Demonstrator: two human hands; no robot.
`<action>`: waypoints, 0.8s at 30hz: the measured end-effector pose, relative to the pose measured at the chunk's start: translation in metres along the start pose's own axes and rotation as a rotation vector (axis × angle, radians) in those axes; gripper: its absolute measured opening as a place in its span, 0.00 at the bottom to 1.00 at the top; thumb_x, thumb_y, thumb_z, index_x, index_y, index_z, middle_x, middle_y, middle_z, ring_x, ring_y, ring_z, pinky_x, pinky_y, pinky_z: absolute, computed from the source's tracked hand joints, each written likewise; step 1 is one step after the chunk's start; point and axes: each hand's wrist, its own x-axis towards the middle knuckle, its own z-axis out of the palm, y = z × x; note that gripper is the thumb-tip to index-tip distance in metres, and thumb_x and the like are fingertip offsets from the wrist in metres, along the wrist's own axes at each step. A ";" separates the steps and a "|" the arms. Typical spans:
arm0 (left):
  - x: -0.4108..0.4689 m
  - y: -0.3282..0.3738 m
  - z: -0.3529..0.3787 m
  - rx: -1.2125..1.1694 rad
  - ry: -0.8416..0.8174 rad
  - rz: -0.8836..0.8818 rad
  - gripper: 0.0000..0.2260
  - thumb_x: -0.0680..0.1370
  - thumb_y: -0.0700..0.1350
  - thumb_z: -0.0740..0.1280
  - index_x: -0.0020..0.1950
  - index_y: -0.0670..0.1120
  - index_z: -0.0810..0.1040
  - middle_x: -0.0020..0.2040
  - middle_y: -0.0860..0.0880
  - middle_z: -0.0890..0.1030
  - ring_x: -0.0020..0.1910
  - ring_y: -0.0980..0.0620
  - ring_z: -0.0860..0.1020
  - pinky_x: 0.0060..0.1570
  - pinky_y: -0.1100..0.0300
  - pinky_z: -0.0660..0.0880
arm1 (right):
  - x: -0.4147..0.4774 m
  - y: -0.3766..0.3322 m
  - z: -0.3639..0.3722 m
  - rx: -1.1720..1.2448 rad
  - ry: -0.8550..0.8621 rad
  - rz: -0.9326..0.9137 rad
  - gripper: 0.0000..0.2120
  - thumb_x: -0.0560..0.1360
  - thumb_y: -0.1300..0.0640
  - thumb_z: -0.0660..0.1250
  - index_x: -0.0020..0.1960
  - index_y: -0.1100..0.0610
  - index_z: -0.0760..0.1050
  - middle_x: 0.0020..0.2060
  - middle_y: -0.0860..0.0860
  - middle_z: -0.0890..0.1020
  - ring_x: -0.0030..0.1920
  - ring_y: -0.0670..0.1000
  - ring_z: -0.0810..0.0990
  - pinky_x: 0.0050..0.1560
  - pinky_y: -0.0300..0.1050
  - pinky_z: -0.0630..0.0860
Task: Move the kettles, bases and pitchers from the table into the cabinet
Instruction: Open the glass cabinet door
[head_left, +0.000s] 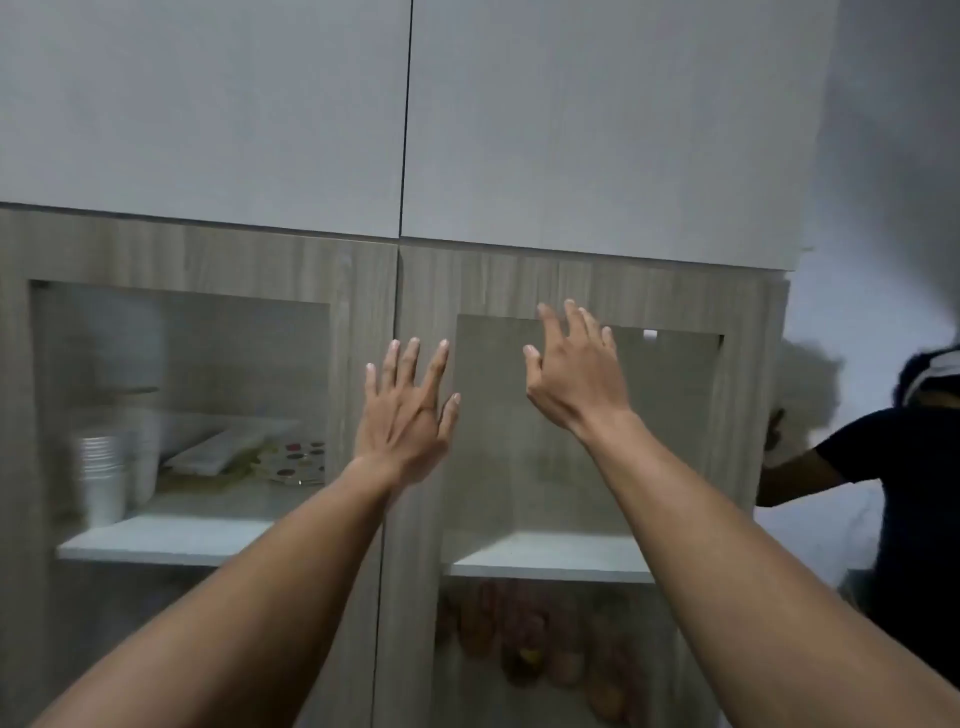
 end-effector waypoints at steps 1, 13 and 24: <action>-0.002 -0.002 0.005 -0.012 -0.022 -0.017 0.28 0.82 0.59 0.51 0.81 0.54 0.48 0.80 0.42 0.53 0.80 0.42 0.49 0.77 0.41 0.48 | 0.006 -0.002 0.007 0.004 -0.010 -0.020 0.29 0.82 0.49 0.56 0.80 0.56 0.57 0.79 0.62 0.59 0.79 0.60 0.55 0.78 0.64 0.53; 0.000 -0.041 0.112 0.049 -0.028 -0.076 0.24 0.80 0.56 0.61 0.75 0.51 0.64 0.73 0.42 0.66 0.70 0.43 0.67 0.66 0.48 0.70 | 0.138 -0.031 0.065 -0.034 0.001 -0.256 0.24 0.80 0.51 0.58 0.74 0.60 0.64 0.76 0.62 0.64 0.77 0.62 0.60 0.76 0.69 0.55; 0.006 -0.034 0.117 -0.045 0.112 -0.269 0.23 0.75 0.48 0.71 0.65 0.50 0.66 0.63 0.44 0.68 0.56 0.46 0.71 0.51 0.54 0.75 | 0.156 -0.042 0.064 -0.053 -0.028 -0.235 0.22 0.76 0.57 0.59 0.69 0.59 0.64 0.65 0.62 0.71 0.67 0.64 0.68 0.69 0.72 0.62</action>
